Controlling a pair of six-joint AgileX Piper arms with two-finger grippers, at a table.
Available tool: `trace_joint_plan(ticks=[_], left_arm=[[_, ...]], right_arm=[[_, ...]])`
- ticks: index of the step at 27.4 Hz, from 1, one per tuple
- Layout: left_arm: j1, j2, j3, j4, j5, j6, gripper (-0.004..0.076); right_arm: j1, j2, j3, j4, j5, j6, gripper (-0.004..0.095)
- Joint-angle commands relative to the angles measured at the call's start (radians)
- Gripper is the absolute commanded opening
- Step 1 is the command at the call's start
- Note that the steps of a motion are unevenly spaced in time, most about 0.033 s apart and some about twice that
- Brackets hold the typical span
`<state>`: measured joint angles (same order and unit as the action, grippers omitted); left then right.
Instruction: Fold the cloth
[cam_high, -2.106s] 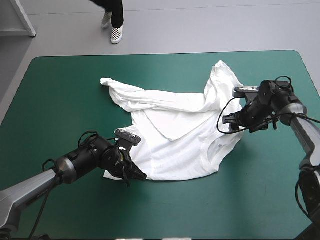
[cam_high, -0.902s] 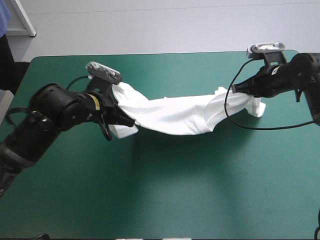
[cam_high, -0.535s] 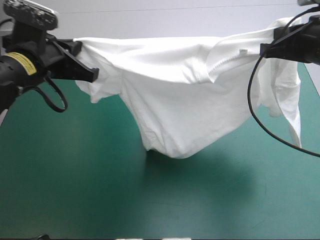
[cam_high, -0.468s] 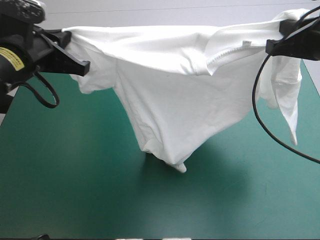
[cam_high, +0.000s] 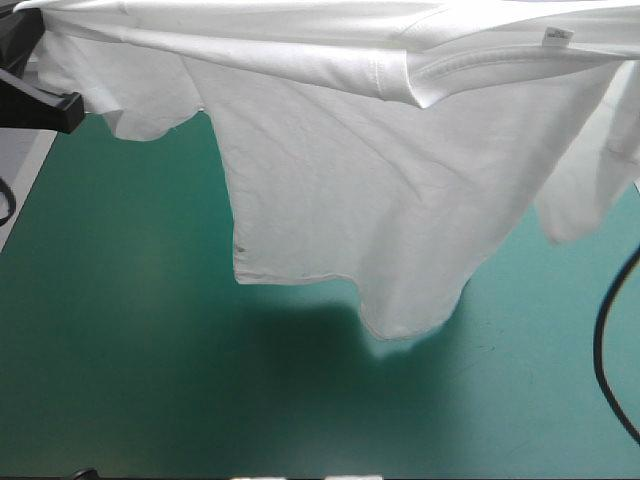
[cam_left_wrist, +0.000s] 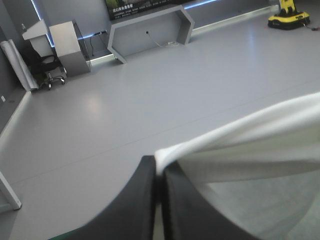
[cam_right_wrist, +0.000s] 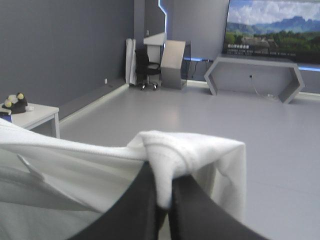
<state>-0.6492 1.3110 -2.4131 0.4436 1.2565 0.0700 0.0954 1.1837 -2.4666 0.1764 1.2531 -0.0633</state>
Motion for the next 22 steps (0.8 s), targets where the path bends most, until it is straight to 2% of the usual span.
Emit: trace_joint_plan(ticks=[1, 9, 17, 22], left_arm=[[0.003, -0.038, -0.055, 0.101, 0.035, 0.018, -0.0008], [0.003, 0.024, -0.049, 0.124, 0.035, 0.04, -0.0008], [0.042, 0.286, -0.025, 0.106, 0.034, 0.053, -0.0008], [0.314, 0.459, -0.025, -0.348, -0.01, 0.106, -0.0008]], right_arm=[[-0.006, -0.014, -0.041, -0.071, -0.019, -0.004, -0.0018], [-0.006, 0.069, -0.039, -0.035, -0.032, -0.008, -0.0017], [-0.006, 0.298, -0.027, -0.054, -0.01, -0.011, -0.0019], [-0.006, 0.458, 0.053, -0.054, -0.029, -0.037, -0.0019]])
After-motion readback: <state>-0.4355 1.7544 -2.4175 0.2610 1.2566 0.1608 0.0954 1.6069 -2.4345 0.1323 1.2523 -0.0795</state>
